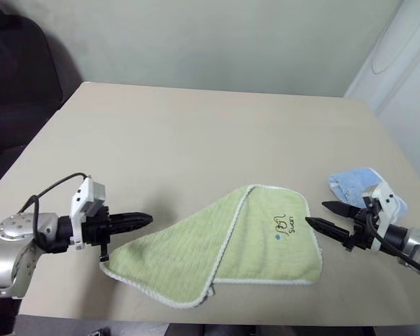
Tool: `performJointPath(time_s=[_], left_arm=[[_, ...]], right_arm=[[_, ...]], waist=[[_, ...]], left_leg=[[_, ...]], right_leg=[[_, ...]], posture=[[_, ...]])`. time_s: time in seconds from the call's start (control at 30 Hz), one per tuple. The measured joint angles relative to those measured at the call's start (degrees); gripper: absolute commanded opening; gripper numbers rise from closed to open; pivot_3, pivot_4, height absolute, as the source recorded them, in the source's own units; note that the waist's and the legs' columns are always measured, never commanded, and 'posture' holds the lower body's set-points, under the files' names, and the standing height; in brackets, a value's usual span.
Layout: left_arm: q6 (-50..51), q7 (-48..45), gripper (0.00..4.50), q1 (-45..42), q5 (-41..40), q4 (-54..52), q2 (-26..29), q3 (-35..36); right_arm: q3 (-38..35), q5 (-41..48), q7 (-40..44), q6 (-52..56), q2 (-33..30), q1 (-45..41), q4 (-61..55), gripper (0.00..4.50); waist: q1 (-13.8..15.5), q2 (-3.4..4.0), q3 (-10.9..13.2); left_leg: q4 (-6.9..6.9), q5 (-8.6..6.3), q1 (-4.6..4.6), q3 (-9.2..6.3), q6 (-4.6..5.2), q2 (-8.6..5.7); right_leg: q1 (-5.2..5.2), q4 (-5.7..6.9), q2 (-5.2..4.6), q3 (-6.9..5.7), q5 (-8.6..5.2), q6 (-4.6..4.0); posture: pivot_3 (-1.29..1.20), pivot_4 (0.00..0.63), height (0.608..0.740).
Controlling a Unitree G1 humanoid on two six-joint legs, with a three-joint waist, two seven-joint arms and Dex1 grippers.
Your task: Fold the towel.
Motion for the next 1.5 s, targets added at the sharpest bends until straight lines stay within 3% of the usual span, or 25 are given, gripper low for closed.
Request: performJointPath(time_s=[0.4,0.9,1.17,1.33,1.5], left_arm=[[-0.96,2.59,0.25,-3.67,1.82,1.63,-0.60,-0.04],[-0.94,6.28,0.25,-0.78,2.57,-5.22,-2.73,-0.17],[-0.49,5.73,0.25,-0.51,2.55,-6.27,-1.75,-0.22],[-2.85,0.28,0.25,-0.90,3.28,-8.80,1.79,-3.40],[-7.49,-7.34,0.25,-4.59,5.25,-10.31,5.79,-8.51]], right_arm=[[0.18,-0.32,-0.66,-0.99,0.33,-0.54,-0.20,4.48],[3.92,-6.94,-3.15,-4.13,0.93,-5.48,6.95,4.48],[3.58,-6.89,-3.85,-4.05,1.29,-1.61,4.90,4.48],[3.34,-6.88,-3.94,-3.89,1.28,-1.54,4.57,4.48],[3.39,-6.94,-3.98,-3.89,1.22,-2.60,4.73,4.48]], waist=[[-0.07,-0.01,-0.02],[-0.10,0.05,-0.05],[-0.02,0.04,-0.06],[-0.08,0.04,-0.06],[-0.03,0.05,-0.06]], left_leg=[[0.00,0.01,0.01,0.01,0.00,0.00],[-0.02,0.05,0.03,0.01,0.04,0.00],[-0.02,0.05,0.03,0.00,0.04,0.00],[0.00,0.04,0.01,-0.01,0.03,0.00],[0.00,0.03,0.00,-0.03,0.03,0.00]], right_leg=[[0.00,0.01,0.00,0.00,0.19,-0.31],[0.01,0.04,-0.01,-0.01,0.22,-0.36],[0.04,0.08,-0.01,-0.02,0.19,-0.31],[0.01,0.08,-0.01,0.00,0.01,-0.01],[0.00,0.08,-0.02,0.00,0.21,-0.34]], posture=[[0.00,0.150,0.740],[0.00,0.150,0.740],[0.00,0.150,0.740],[0.00,0.150,0.740],[0.00,0.150,0.740]])
